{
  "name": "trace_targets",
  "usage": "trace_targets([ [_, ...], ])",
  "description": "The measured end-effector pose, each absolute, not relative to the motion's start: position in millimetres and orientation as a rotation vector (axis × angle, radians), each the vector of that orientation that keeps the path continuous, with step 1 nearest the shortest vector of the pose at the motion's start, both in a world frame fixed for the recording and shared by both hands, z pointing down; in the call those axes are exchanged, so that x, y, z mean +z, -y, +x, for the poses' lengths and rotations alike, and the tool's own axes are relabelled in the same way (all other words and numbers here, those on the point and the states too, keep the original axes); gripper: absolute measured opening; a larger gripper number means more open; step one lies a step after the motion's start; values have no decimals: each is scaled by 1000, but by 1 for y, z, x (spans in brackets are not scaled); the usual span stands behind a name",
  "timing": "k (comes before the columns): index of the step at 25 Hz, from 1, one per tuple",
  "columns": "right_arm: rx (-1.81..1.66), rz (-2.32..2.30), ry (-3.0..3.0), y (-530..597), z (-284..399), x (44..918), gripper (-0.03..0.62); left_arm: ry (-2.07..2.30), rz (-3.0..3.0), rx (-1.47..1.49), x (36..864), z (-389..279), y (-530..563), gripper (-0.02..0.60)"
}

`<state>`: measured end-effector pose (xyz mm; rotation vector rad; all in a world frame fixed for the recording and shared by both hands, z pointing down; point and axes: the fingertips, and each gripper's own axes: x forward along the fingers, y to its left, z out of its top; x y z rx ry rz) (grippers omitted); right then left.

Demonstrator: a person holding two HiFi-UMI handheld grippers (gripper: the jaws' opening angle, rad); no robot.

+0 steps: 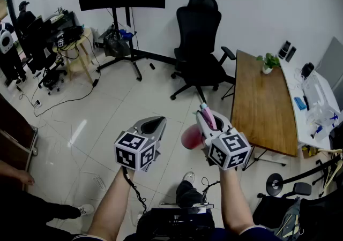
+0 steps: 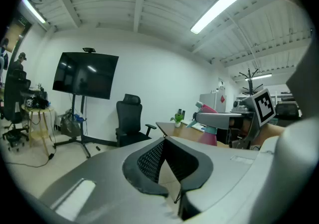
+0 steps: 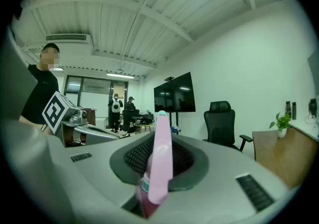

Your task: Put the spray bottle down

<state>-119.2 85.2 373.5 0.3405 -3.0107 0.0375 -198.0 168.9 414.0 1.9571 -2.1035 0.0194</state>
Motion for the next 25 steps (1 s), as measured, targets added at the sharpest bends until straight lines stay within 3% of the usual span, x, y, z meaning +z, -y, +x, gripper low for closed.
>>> trace_targets([
  [14,56,518,3034,100,-126,360,74,2019,2114,95,398,-208,29,11],
  [25,37,949,2977,255,-24,334,74,1743,2412,119,364,-128,209,11],
])
